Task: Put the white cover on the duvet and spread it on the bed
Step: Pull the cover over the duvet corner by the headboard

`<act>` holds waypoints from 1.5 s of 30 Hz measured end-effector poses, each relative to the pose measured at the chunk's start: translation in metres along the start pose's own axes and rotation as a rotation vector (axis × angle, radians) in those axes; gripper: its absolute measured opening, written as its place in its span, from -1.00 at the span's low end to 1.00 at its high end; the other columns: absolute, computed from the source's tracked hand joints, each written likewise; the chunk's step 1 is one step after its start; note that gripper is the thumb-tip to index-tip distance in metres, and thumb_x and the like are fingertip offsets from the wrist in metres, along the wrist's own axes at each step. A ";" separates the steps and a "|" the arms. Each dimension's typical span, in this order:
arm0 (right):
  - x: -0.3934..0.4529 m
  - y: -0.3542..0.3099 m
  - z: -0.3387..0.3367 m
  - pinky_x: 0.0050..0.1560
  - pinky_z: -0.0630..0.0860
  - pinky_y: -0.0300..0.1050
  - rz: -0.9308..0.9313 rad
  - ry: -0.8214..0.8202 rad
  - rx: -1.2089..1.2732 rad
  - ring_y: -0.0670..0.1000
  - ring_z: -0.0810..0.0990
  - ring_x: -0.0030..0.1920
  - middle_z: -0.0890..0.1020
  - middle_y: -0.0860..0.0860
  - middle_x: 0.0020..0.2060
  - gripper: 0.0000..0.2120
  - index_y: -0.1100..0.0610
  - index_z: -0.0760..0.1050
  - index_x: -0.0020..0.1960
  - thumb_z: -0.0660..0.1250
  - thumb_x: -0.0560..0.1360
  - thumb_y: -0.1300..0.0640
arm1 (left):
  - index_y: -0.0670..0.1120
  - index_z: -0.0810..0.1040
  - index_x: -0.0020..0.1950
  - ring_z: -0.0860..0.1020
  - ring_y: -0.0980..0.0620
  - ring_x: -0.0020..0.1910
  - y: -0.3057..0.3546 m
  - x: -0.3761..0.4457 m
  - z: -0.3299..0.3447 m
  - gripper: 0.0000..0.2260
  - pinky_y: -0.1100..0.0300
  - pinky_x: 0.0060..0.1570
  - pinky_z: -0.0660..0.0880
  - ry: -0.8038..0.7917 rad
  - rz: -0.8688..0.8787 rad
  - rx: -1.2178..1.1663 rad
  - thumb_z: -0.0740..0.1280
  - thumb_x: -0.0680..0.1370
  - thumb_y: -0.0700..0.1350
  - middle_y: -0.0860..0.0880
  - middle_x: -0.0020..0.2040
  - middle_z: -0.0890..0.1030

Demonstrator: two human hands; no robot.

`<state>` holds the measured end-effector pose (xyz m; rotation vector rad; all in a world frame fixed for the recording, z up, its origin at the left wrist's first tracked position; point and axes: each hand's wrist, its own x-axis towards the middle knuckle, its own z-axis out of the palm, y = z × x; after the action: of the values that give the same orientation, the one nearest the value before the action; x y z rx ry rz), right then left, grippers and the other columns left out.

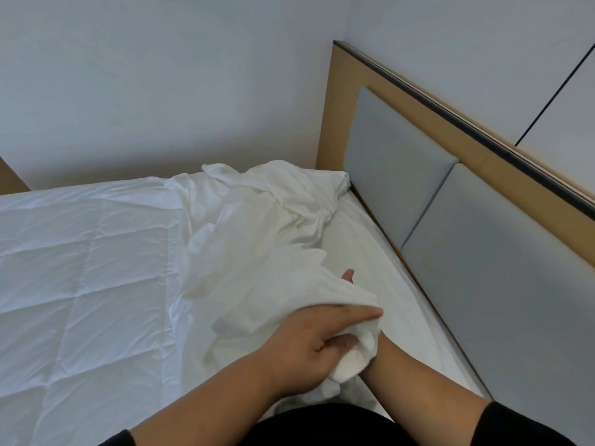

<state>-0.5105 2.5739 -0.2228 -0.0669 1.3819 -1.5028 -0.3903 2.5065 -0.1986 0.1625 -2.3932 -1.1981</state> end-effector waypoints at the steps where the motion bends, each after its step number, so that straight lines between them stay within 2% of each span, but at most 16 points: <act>1: -0.004 -0.002 0.002 -0.32 0.53 -0.22 0.015 -0.003 -0.046 -0.06 0.54 -0.18 0.55 0.02 -0.15 -0.86 0.10 0.44 -0.07 0.23 0.58 0.31 | 0.24 0.45 0.38 0.40 0.34 0.38 0.000 0.000 -0.001 -0.56 0.41 0.35 0.29 -0.027 -0.004 -0.019 0.34 0.59 -0.16 0.29 0.37 0.50; 3: -0.007 -0.012 0.003 -0.30 0.52 -0.17 0.033 -0.026 -0.027 -0.02 0.54 -0.22 0.60 0.04 -0.25 -0.82 0.13 0.46 -0.10 0.18 0.66 0.21 | 0.14 0.51 0.25 0.51 0.36 0.18 -0.006 -0.005 -0.005 -0.66 0.45 0.19 0.36 0.015 -0.201 -0.278 0.31 0.53 -0.16 0.39 0.12 0.58; 6: -0.004 -0.023 0.006 -0.30 0.56 -0.20 0.121 -0.157 -0.157 0.01 0.64 -0.31 0.66 0.06 -0.37 -0.83 0.21 0.58 -0.09 0.36 0.58 0.11 | -0.01 0.52 -0.15 0.49 0.04 -0.18 -0.019 -0.018 -0.010 -0.88 0.23 -0.13 0.43 0.247 -0.491 -0.582 0.28 0.40 -0.22 0.07 -0.24 0.56; 11: 0.000 -0.010 0.008 0.01 0.65 -0.03 0.031 -0.086 -0.479 0.08 0.69 -0.07 0.71 0.12 -0.06 -0.87 0.20 0.61 0.06 0.40 0.56 0.15 | 0.14 0.55 0.05 0.61 0.13 0.07 -0.039 -0.032 0.007 -0.91 0.16 0.11 0.57 0.261 -0.611 -0.125 0.35 0.55 0.04 0.14 0.07 0.63; 14: 0.002 -0.004 0.015 -0.22 0.61 -0.15 -0.058 -0.015 -0.230 -0.03 0.64 -0.22 0.67 0.05 -0.15 -0.92 0.13 0.56 0.03 0.30 0.62 0.16 | 0.23 0.34 -0.04 0.47 0.09 0.01 -0.040 -0.027 0.003 -0.72 0.27 0.08 0.45 0.245 -0.605 0.135 0.18 0.61 -0.20 0.05 0.08 0.45; 17: -0.003 -0.008 0.023 -0.18 0.62 -0.04 -0.081 0.008 0.001 0.05 0.65 -0.22 0.66 0.09 -0.17 -0.89 0.15 0.54 0.01 0.26 0.64 0.18 | -0.04 0.47 0.22 0.48 0.09 0.16 -0.043 -0.016 0.007 -0.80 0.32 0.21 0.35 -0.006 -0.653 0.308 0.13 0.68 -0.25 0.00 0.18 0.48; 20: -0.001 -0.014 0.021 -0.03 0.62 0.03 -0.166 0.113 -0.003 0.09 0.66 -0.10 0.68 0.17 -0.10 -0.83 0.25 0.57 -0.01 0.21 0.62 0.22 | -0.03 0.51 -0.12 0.58 -0.03 0.07 -0.055 -0.015 0.007 -0.78 0.14 0.24 0.46 0.043 -0.776 0.227 0.18 0.67 -0.20 -0.10 0.00 0.63; 23: 0.004 -0.041 0.008 -0.04 0.58 -0.02 -0.290 0.249 0.205 0.07 0.62 -0.12 0.63 0.16 -0.13 -0.80 0.18 0.53 -0.08 0.19 0.65 0.19 | 0.00 0.49 -0.31 0.55 0.07 -0.25 -0.066 -0.025 -0.003 -0.71 0.09 -0.10 0.58 0.247 -0.833 0.009 0.29 0.60 -0.23 0.04 -0.31 0.58; 27: -0.013 -0.086 -0.030 -0.09 0.58 0.02 -0.424 0.324 0.366 0.06 0.62 -0.28 0.60 0.08 -0.30 -0.79 0.11 0.49 -0.15 0.23 0.65 0.16 | 0.07 0.56 -0.14 0.60 -0.03 -0.05 -0.077 -0.033 -0.031 -0.91 0.09 -0.02 0.51 0.674 -0.892 -0.150 0.33 0.57 -0.07 0.07 -0.14 0.61; 30: -0.026 -0.083 -0.070 -0.19 0.47 -0.03 -0.486 0.411 0.103 0.01 0.52 -0.31 0.53 0.02 -0.33 -0.76 0.06 0.48 -0.22 0.38 0.58 0.01 | -0.06 0.54 -0.28 0.56 -0.09 -0.17 -0.090 -0.035 -0.061 -0.74 0.01 -0.14 0.46 0.851 -0.905 -0.326 0.38 0.55 0.03 -0.10 -0.24 0.60; 32: -0.024 -0.056 -0.087 -0.19 0.41 -0.02 -0.430 0.417 -0.441 0.02 0.51 -0.25 0.57 0.04 -0.22 -0.73 0.02 0.50 -0.15 0.48 0.45 -0.14 | -0.05 0.48 -0.34 0.51 -0.04 -0.23 -0.086 -0.030 -0.066 -0.69 0.00 -0.20 0.42 0.827 -0.861 -0.399 0.39 0.55 0.03 -0.05 -0.29 0.56; 34: -0.017 -0.016 -0.093 0.17 0.42 -0.07 -0.075 0.241 -1.126 0.06 0.56 0.20 0.57 0.09 0.26 -0.61 0.02 0.49 0.30 0.40 0.54 -0.12 | -0.16 0.54 -0.21 0.54 -0.07 -0.20 -0.080 -0.024 -0.063 -0.73 -0.02 -0.16 0.47 0.764 -0.815 -0.463 0.38 0.56 0.01 -0.08 -0.22 0.61; 36: -0.015 0.015 -0.091 0.30 0.36 -0.14 0.201 0.012 -1.496 0.05 0.45 0.39 0.43 0.05 0.44 -0.42 0.04 0.32 0.48 0.29 0.57 -0.22 | -0.18 0.61 -0.09 0.61 -0.12 -0.12 -0.074 -0.021 -0.058 -0.77 -0.09 -0.06 0.54 0.691 -0.787 -0.542 0.35 0.61 -0.03 -0.16 -0.08 0.69; 38: -0.012 0.016 -0.083 0.31 0.40 -0.11 0.016 0.039 -1.546 0.03 0.45 0.36 0.42 -0.02 0.38 -0.44 -0.05 0.34 0.45 0.27 0.53 -0.26 | -0.12 0.66 -0.11 0.63 -0.14 -0.07 -0.068 -0.019 -0.056 -0.79 -0.11 0.01 0.56 0.626 -0.770 -0.608 0.33 0.64 -0.07 -0.18 -0.04 0.70; 41: 0.001 -0.014 -0.058 0.26 0.48 -0.15 -0.352 -0.028 -1.219 -0.09 0.54 0.21 0.56 -0.11 0.20 -0.76 -0.03 0.53 0.27 0.28 0.62 0.04 | -0.04 0.69 -0.16 0.65 -0.11 -0.07 -0.056 -0.017 -0.050 -0.76 -0.08 0.01 0.56 0.562 -0.764 -0.637 0.31 0.65 -0.12 -0.14 -0.06 0.71; 45: 0.008 -0.023 -0.003 0.19 0.47 -0.28 -0.222 -0.196 -1.063 -0.27 0.49 -0.07 0.54 -0.18 -0.07 -0.93 0.02 0.51 0.01 0.27 0.66 0.11 | -0.01 0.69 -0.02 0.67 -0.12 0.01 -0.045 -0.018 -0.034 -0.85 -0.10 0.07 0.58 0.396 -0.722 -0.605 0.37 0.52 0.00 -0.11 0.00 0.71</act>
<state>-0.5301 2.5654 -0.2110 -1.0204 1.8978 -0.7412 -0.3635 2.4597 -0.2225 1.0121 -1.5639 -1.9215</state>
